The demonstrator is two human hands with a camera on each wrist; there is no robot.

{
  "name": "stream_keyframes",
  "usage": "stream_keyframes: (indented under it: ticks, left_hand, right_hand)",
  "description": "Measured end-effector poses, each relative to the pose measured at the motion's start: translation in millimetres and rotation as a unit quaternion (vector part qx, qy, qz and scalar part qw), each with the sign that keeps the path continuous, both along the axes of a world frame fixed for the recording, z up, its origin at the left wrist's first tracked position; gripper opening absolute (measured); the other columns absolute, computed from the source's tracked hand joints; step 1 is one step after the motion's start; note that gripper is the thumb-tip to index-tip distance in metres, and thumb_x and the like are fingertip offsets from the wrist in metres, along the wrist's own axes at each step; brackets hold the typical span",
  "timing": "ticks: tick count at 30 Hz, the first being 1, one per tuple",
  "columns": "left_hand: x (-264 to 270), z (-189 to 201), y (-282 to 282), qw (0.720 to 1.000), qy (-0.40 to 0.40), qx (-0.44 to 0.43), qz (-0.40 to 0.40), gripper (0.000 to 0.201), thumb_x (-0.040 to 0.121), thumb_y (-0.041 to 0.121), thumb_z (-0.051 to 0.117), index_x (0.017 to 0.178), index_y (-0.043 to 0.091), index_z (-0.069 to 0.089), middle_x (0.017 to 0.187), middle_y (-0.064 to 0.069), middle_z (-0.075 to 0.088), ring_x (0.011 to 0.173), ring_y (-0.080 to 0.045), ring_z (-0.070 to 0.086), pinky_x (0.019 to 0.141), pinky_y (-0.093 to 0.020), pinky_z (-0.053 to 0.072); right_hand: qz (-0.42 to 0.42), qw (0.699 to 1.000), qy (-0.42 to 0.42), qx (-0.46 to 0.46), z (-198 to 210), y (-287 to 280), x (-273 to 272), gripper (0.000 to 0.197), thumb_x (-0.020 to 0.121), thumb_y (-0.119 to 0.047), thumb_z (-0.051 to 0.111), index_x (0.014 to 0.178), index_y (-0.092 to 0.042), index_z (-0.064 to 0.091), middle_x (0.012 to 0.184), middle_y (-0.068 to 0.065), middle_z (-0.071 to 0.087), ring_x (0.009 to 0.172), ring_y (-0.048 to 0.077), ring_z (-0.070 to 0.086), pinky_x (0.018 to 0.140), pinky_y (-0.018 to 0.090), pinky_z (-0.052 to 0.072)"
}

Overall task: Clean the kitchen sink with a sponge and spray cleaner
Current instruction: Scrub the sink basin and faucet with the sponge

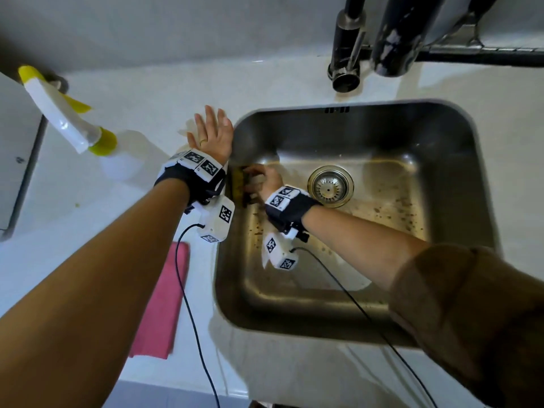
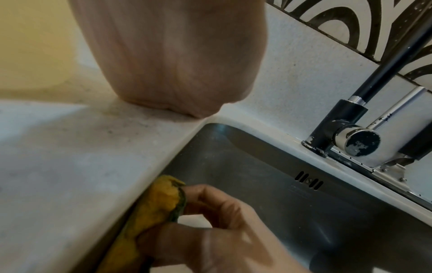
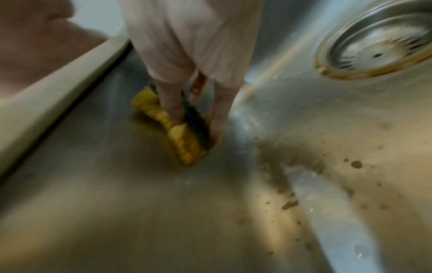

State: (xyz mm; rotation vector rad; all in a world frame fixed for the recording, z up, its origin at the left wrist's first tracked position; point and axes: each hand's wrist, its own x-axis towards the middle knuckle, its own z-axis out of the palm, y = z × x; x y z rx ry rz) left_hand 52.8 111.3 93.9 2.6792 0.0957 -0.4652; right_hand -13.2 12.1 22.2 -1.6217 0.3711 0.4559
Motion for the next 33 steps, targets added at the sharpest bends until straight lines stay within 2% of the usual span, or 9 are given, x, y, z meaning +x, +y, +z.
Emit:
stream_keyframes:
  ticks: [3, 7, 11, 13, 18, 24, 26, 29, 33]
  left_hand:
    - [0.2, 1.3, -1.7, 1.000, -0.002, -0.001, 0.002, 0.056, 0.101, 0.042, 0.003, 0.152, 0.017, 0.002, 0.160, -0.001, -0.009, 0.147, -0.020, -0.013, 0.115, -0.045, -0.015]
    - [0.6, 2.2, -1.9, 1.000, 0.011, -0.008, 0.005, 0.057, 0.100, 0.043, 0.001, 0.152, 0.019, 0.000, 0.160, 0.000, -0.011, 0.147, -0.019, -0.014, 0.115, -0.045, -0.016]
    - [-1.3, 7.1, -3.4, 1.000, 0.015, -0.007, 0.006, 0.056, 0.101, 0.042, 0.001, 0.152, 0.017, 0.000, 0.159, -0.001, -0.011, 0.147, -0.020, -0.015, 0.116, -0.045, -0.016]
    - [-2.7, 9.2, -3.8, 1.000, 0.013, -0.009, 0.007, 0.056, 0.101, 0.042, 0.001, 0.152, 0.017, 0.000, 0.159, -0.001, -0.010, 0.147, -0.020, -0.014, 0.117, -0.045, -0.015]
    - [-3.4, 9.1, -3.0, 1.000, 0.005, -0.008, 0.011, 0.057, 0.101, 0.043, 0.002, 0.152, 0.017, 0.001, 0.160, -0.001, -0.009, 0.147, -0.020, -0.013, 0.118, -0.046, -0.013]
    - [-2.3, 6.2, -2.1, 1.000, 0.006, -0.009, 0.005, 0.057, 0.101, 0.043, 0.002, 0.152, 0.017, 0.003, 0.160, -0.001, -0.008, 0.147, -0.021, -0.013, 0.117, -0.047, -0.014]
    - [-2.3, 6.9, -2.0, 1.000, 0.013, -0.011, 0.003, 0.057, 0.101, 0.043, 0.002, 0.152, 0.017, 0.001, 0.160, -0.001, -0.010, 0.147, -0.020, -0.014, 0.117, -0.046, -0.014]
    - [-3.6, 9.5, -1.5, 1.000, 0.016, -0.013, -0.002, 0.056, 0.101, 0.042, 0.002, 0.151, 0.017, 0.000, 0.159, -0.002, -0.011, 0.147, -0.021, -0.015, 0.116, -0.045, -0.015]
    - [-3.2, 9.1, -1.8, 1.000, 0.011, -0.005, -0.006, 0.056, 0.101, 0.041, 0.001, 0.151, 0.015, 0.001, 0.160, -0.003, -0.010, 0.147, -0.022, -0.014, 0.116, -0.047, -0.014]
  right_hand:
    - [0.009, 0.999, -0.024, -0.022, 5.0, 13.2, -4.8, 0.039, 0.078, 0.006, 0.066, 0.116, -0.002, 0.061, 0.118, 0.019, 0.061, 0.106, 0.027, 0.058, 0.060, -0.002, 0.038]
    - [0.042, 0.998, -0.032, 0.021, 10.8, 14.8, -39.3, 0.028, 0.070, 0.020, 0.063, 0.095, 0.010, 0.066, 0.072, 0.005, 0.060, 0.057, 0.013, 0.059, 0.044, 0.006, 0.045]
    - [0.182, 0.983, 0.013, 0.021, 11.4, 19.0, -69.4, 0.024, 0.068, 0.015, 0.070, 0.082, -0.004, 0.068, 0.083, 0.017, 0.062, 0.070, 0.030, 0.061, 0.067, 0.042, 0.058]
    - [0.229, 0.973, 0.027, 0.031, 12.2, 20.9, -81.6, 0.023, 0.068, 0.014, 0.071, 0.082, -0.004, 0.067, 0.091, 0.014, 0.061, 0.076, 0.030, 0.061, 0.077, 0.047, 0.056]
    - [0.401, 0.914, -0.065, 0.018, 12.5, 27.5, -113.5, 0.024, 0.070, 0.018, 0.065, 0.092, 0.010, 0.069, 0.094, 0.026, 0.065, 0.060, 0.000, 0.053, 0.059, 0.003, 0.043]
    - [0.435, 0.898, -0.064, -0.024, 7.1, 8.8, -85.4, 0.032, 0.068, 0.017, 0.064, 0.097, 0.004, 0.071, 0.083, 0.000, 0.059, 0.058, -0.008, 0.053, 0.056, 0.004, 0.041]
    - [0.380, 0.922, -0.068, -0.032, 8.7, 3.1, -70.6, 0.030, 0.067, 0.015, 0.067, 0.095, 0.003, 0.071, 0.085, 0.008, 0.064, 0.060, 0.000, 0.057, 0.059, 0.012, 0.046]
    - [0.344, 0.937, -0.059, -0.023, 14.8, 11.7, -65.1, 0.025, 0.070, 0.013, 0.069, 0.093, 0.006, 0.068, 0.094, 0.024, 0.068, 0.079, 0.035, 0.067, 0.075, 0.037, 0.056]
    - [0.389, 0.921, -0.033, -0.019, 12.9, 18.0, -75.0, 0.026, 0.074, 0.009, 0.069, 0.099, 0.007, 0.066, 0.095, 0.019, 0.067, 0.093, 0.043, 0.064, 0.088, 0.046, 0.053]
